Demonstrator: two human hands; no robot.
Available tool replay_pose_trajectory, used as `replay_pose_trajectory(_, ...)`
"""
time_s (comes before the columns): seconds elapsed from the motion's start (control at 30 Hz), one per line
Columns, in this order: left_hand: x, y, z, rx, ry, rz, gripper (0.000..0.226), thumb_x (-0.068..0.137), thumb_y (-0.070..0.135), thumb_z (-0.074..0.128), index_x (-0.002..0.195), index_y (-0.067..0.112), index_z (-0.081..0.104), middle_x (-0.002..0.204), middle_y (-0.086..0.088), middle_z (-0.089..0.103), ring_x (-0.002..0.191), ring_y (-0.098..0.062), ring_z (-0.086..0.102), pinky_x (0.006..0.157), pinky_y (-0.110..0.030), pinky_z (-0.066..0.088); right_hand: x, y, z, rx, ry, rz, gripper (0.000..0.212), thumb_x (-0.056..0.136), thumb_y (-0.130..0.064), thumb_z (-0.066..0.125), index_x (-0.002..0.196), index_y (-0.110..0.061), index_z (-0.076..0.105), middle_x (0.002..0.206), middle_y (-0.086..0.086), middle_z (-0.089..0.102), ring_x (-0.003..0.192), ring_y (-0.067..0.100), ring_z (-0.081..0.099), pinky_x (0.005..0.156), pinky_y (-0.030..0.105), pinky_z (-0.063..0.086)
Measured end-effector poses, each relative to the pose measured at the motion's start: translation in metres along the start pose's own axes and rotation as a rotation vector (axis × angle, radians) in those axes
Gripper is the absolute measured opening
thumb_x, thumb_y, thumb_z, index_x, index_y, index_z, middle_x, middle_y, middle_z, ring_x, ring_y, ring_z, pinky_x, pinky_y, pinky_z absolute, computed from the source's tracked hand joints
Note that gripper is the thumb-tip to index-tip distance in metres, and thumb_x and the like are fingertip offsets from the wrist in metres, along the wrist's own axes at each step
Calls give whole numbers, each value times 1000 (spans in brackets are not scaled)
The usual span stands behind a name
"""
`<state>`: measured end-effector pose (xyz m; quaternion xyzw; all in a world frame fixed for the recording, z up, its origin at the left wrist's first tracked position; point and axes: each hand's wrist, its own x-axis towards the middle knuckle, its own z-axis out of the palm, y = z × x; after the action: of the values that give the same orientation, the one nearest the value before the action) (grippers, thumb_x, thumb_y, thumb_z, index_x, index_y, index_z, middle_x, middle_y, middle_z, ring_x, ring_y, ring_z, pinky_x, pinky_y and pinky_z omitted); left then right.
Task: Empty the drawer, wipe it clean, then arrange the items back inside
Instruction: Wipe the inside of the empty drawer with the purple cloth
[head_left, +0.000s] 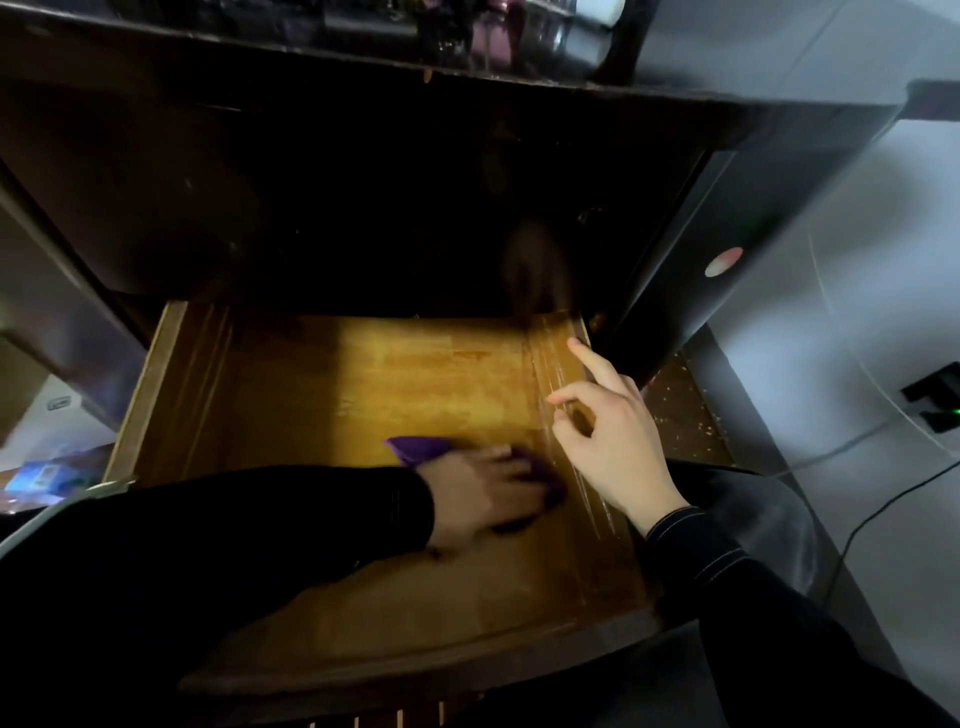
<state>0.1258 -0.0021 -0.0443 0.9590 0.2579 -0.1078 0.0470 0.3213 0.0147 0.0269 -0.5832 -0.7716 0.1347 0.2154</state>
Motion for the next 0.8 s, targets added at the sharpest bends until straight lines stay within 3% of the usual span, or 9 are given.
replay_pose_trajectory(0.07, -14, 12, 9, -3, -19, 165, 66, 95, 21, 48, 157, 19, 26, 164, 1, 24, 152, -25, 17, 124, -42, 5, -1, 0, 0, 10, 7, -4, 7, 90, -28, 63, 94, -30, 68, 158, -27, 27, 127, 7, 39, 77, 6, 28)
replay_pose_trajectory(0.13, -16, 1, 13, -23, -3, 154, 64, 96, 20, 48, 157, 23, 27, 164, 4, 23, 153, -20, 14, 124, -42, 7, -1, 1, 1, 4, 15, -11, 8, 91, -28, 63, 95, -30, 69, 158, -27, 26, 129, 4, 36, 76, 3, 27)
replay_pose_trajectory(0.23, 6, -40, 0, -53, 105, -120, 59, 102, 24, 41, 158, 30, 23, 165, 8, 18, 153, -14, 11, 125, -35, 9, 1, 3, 2, -4, 7, -7, 9, 90, -29, 63, 96, -30, 69, 159, -25, 26, 129, 1, 32, 77, 2, 26)
replay_pose_trajectory(0.33, 41, -80, -24, -113, 90, -367, 63, 101, 23, 40, 159, 26, 16, 166, 2, 13, 154, -15, 7, 125, -35, 3, 2, 4, 3, 3, 4, -8, 9, 90, -30, 62, 95, -32, 68, 159, -25, 26, 124, -5, 28, 78, 3, 25)
replay_pose_trajectory(0.43, 55, -78, -28, -154, 94, -459, 67, 98, 19, 42, 160, 22, 16, 167, -1, 12, 154, -18, 6, 125, -38, 2, 1, 3, 3, -8, 2, -10, 9, 91, -31, 61, 96, -33, 68, 160, -26, 26, 122, -7, 24, 81, 4, 23)
replay_pose_trajectory(0.53, 35, -47, -14, -117, 106, -338, 68, 97, 19, 44, 159, 23, 17, 166, -1, 14, 154, -22, 8, 125, -39, 5, 1, 2, 1, -12, -8, -9, 8, 90, -30, 63, 96, -32, 68, 160, -26, 25, 121, -8, 23, 79, 3, 24)
replay_pose_trajectory(0.67, 3, 5, 4, -127, 78, -1, 63, 94, 20, 50, 155, 20, 33, 162, -1, 30, 152, -25, 18, 124, -39, 6, 0, 0, 0, -38, -11, -14, 9, 91, -30, 62, 97, -31, 69, 160, -28, 23, 118, -9, 25, 76, 3, 25)
replay_pose_trajectory(0.8, 5, -4, 5, -76, 111, 56, 60, 96, 19, 49, 154, 26, 34, 162, 6, 29, 152, -18, 16, 125, -40, 9, -1, 0, 1, -45, -6, -18, 9, 91, -30, 63, 97, -31, 69, 160, -27, 24, 125, -3, 30, 77, 3, 27)
